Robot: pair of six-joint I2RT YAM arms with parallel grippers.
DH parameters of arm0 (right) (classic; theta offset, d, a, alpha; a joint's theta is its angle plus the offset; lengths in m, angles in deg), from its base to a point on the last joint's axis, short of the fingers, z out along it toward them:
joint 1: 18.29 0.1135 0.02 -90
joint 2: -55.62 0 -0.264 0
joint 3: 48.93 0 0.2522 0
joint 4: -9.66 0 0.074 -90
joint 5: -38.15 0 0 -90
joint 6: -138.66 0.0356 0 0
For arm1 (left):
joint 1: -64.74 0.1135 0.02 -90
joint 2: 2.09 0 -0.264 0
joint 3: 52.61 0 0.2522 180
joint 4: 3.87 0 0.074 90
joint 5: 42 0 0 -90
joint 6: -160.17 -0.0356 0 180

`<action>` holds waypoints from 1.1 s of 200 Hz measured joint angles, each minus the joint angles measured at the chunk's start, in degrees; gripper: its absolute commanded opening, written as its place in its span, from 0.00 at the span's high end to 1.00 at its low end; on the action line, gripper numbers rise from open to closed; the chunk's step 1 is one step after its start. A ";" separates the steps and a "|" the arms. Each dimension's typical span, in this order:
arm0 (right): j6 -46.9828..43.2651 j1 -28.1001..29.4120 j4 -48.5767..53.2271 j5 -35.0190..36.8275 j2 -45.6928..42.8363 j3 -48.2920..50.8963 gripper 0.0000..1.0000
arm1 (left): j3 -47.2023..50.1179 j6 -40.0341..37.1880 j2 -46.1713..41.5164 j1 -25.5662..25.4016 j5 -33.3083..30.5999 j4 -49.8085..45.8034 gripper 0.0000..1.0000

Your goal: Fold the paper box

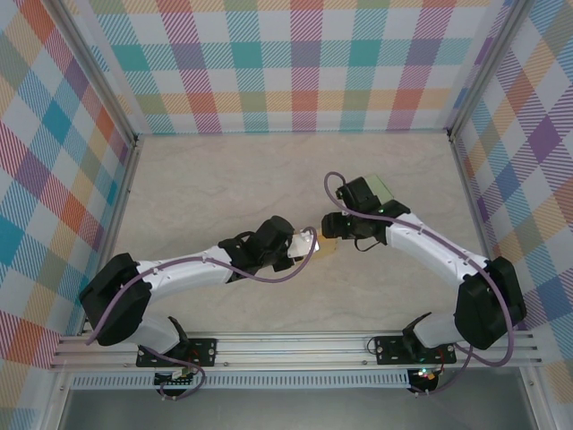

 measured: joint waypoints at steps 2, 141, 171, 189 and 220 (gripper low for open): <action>0.02 -0.11 -0.17 -0.17 -0.04 0.28 0.43 | -0.02 0.02 0.02 0.00 -0.02 0.00 0.64; 2.08 -2.82 -12.22 -7.02 -2.27 8.74 0.67 | 1.81 8.41 0.04 0.00 -0.44 4.20 0.32; 2.10 -2.91 -12.57 -7.04 -2.27 8.81 0.68 | 2.56 14.69 -1.64 0.04 -0.66 5.38 0.05; 2.10 -2.93 -12.61 -7.06 -2.29 8.81 0.68 | 2.56 21.92 -3.78 0.07 -2.12 7.04 0.00; 2.05 -2.93 -12.61 -7.32 -2.47 8.94 0.69 | 1.81 40.06 -5.68 1.29 -5.64 7.52 0.00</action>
